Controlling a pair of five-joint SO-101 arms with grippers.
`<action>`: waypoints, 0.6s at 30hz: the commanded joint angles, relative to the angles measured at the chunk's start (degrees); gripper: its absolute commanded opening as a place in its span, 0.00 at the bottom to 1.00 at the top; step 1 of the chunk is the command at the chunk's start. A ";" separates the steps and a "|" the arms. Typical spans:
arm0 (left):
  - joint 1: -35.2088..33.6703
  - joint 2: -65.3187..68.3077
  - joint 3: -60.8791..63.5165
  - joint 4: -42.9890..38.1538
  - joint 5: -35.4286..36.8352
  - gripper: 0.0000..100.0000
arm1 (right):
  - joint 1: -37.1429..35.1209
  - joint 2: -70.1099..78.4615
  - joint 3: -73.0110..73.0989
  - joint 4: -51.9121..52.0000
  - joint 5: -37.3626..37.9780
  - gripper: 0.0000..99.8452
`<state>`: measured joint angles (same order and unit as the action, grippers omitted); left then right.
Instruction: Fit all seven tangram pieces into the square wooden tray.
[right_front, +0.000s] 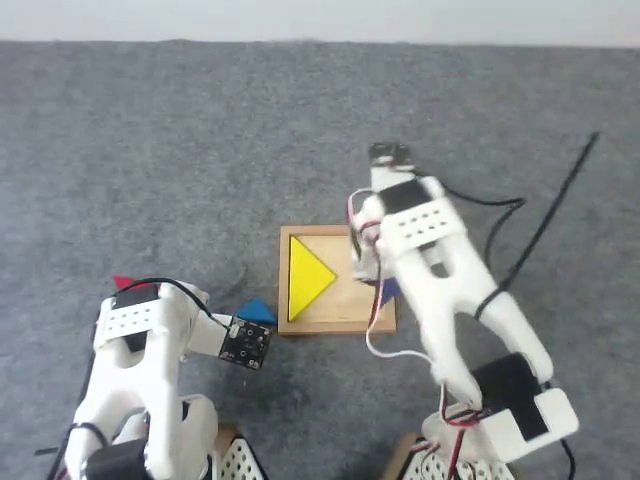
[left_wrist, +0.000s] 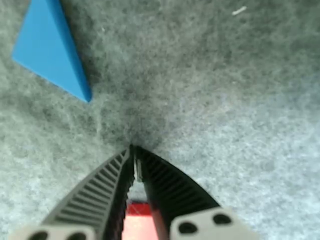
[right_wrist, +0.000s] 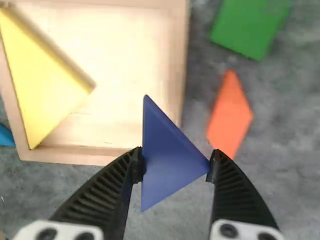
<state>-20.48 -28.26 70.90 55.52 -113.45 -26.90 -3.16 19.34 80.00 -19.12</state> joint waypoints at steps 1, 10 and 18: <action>-0.09 -1.41 0.13 -0.70 0.44 0.01 | -3.56 -1.10 1.85 -5.58 -5.36 0.17; -0.09 -1.41 0.13 -0.70 0.35 0.01 | -6.90 -1.10 6.07 -10.95 -8.70 0.17; -0.09 -1.41 0.13 -0.70 0.35 0.01 | -7.16 -1.01 7.30 -11.30 -9.14 0.19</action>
<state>-20.48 -28.26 70.90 55.52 -113.45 -33.49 -3.16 26.99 69.54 -27.56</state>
